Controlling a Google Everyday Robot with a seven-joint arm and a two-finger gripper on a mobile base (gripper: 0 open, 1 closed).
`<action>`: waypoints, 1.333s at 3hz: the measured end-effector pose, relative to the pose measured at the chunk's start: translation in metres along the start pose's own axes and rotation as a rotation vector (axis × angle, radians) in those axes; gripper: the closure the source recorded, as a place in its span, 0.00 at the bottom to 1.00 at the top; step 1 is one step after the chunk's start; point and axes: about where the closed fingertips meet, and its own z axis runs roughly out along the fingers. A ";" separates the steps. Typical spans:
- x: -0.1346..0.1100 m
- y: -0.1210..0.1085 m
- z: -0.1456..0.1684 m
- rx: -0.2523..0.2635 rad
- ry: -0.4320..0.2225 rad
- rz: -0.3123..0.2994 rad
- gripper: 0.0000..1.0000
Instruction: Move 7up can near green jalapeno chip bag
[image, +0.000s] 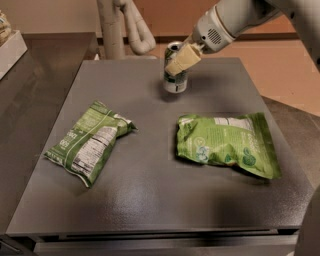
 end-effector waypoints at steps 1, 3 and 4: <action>-0.019 0.022 0.016 -0.052 0.011 -0.057 1.00; -0.038 0.067 0.047 -0.146 0.026 -0.135 1.00; -0.047 0.086 0.058 -0.184 0.026 -0.174 1.00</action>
Offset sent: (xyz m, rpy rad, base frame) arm -0.0464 0.0811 -0.0099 -0.0371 0.0236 0.2075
